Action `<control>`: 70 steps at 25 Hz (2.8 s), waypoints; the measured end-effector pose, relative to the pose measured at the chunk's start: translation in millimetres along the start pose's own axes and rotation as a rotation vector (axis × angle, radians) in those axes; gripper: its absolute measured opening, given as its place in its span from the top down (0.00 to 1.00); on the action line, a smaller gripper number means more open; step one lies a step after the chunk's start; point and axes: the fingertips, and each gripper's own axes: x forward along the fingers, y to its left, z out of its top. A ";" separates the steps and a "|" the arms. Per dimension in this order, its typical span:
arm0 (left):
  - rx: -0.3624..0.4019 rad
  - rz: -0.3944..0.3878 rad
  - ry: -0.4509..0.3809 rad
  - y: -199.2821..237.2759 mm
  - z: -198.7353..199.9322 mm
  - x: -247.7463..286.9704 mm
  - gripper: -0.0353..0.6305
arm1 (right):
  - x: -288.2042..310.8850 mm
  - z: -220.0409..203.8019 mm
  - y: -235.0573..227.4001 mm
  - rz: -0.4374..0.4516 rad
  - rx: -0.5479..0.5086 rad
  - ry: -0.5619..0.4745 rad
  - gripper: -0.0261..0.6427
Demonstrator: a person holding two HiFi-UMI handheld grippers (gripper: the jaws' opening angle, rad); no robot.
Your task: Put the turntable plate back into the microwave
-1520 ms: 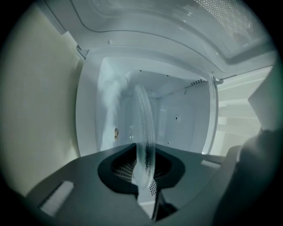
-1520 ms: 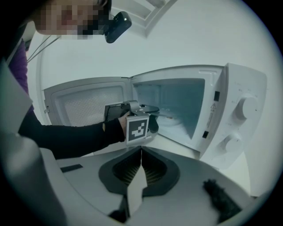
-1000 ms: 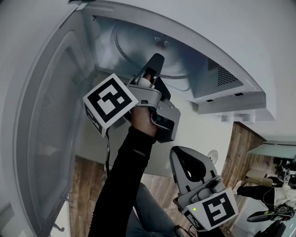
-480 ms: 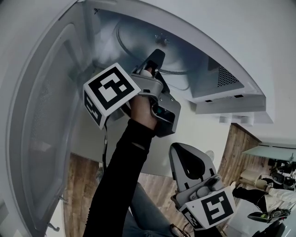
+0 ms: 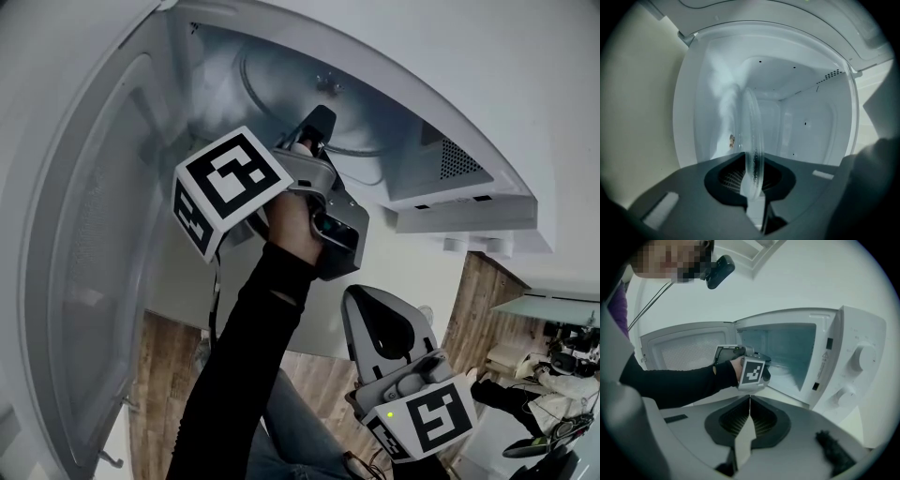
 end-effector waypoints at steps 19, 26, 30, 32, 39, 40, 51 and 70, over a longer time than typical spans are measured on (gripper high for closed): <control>0.030 0.108 0.030 7.9 0.8 -3.3 0.91 | 63.7 43.5 -69.0 0.072 0.518 -0.158 0.94; 0.021 0.109 0.041 7.7 -0.3 -3.6 0.91 | 84.0 61.5 -73.6 0.127 0.601 -0.190 0.83; 0.019 0.113 0.049 8.8 -1.5 -4.3 0.91 | 93.3 58.5 -81.2 0.149 0.711 -0.186 0.81; 0.018 0.113 0.052 9.2 -2.2 -4.5 0.91 | 95.8 57.0 -83.6 0.144 0.739 -0.188 0.81; 0.029 0.106 0.058 5.3 -0.2 -4.0 0.91 | 101.0 62.8 -80.8 0.129 0.744 -0.234 0.82; 0.030 0.103 0.062 5.4 -1.2 -4.3 0.90 | 99.7 61.1 -82.0 0.130 0.772 -0.251 0.82; 0.072 0.089 0.185 4.8 -14.4 -13.9 0.87 | 98.1 62.7 -94.6 0.063 0.819 -0.336 0.83; 0.078 0.137 0.165 20.8 -15.3 -57.0 0.89 | 107.5 45.0 -92.2 0.040 0.789 -0.259 0.83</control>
